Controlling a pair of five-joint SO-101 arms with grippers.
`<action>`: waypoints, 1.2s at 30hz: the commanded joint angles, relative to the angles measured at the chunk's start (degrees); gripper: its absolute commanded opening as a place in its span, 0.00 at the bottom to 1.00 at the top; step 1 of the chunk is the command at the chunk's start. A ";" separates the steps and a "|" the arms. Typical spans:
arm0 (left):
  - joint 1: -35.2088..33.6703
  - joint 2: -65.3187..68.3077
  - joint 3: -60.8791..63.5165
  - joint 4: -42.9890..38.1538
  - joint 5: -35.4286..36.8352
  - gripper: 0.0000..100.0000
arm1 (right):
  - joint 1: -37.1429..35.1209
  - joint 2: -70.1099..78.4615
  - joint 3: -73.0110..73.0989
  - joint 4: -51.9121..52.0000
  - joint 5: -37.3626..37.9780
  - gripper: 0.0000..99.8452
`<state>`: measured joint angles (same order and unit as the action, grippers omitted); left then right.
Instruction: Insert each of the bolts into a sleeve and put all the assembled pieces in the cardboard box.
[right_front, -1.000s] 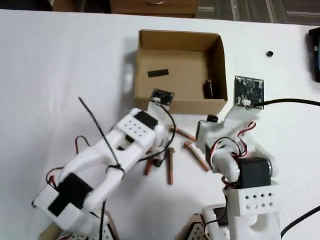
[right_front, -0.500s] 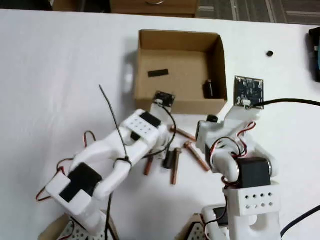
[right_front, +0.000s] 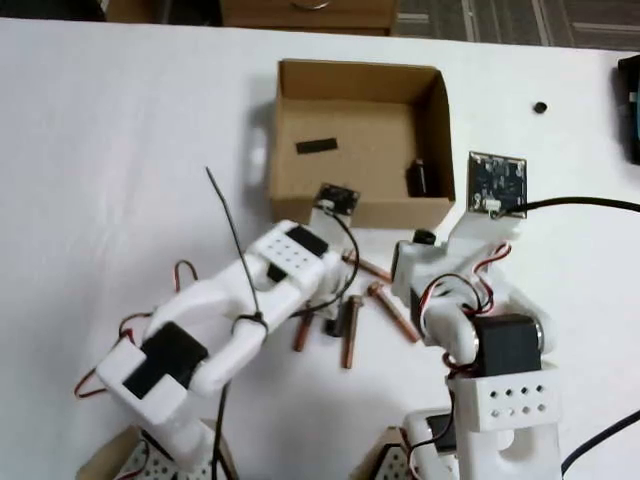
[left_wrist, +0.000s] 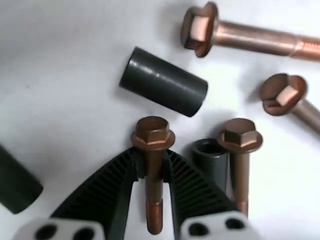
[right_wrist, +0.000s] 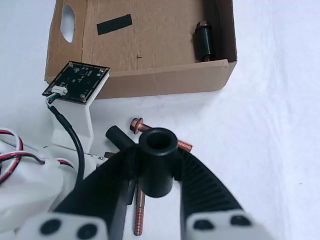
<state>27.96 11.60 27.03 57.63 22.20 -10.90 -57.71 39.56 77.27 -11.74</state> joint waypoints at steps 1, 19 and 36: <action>-4.92 -3.25 0.22 1.58 -0.26 0.02 | 0.13 -1.01 -0.35 0.13 0.35 0.02; -7.47 -21.27 -1.63 11.60 -15.38 0.02 | -1.36 -1.01 6.59 -6.11 11.08 0.02; -7.56 -35.25 -18.15 11.78 -2.02 0.02 | -11.30 -1.36 18.02 -26.77 3.96 0.02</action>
<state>20.75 -18.64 16.75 66.95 19.74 -19.52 -57.80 55.91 54.59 -7.43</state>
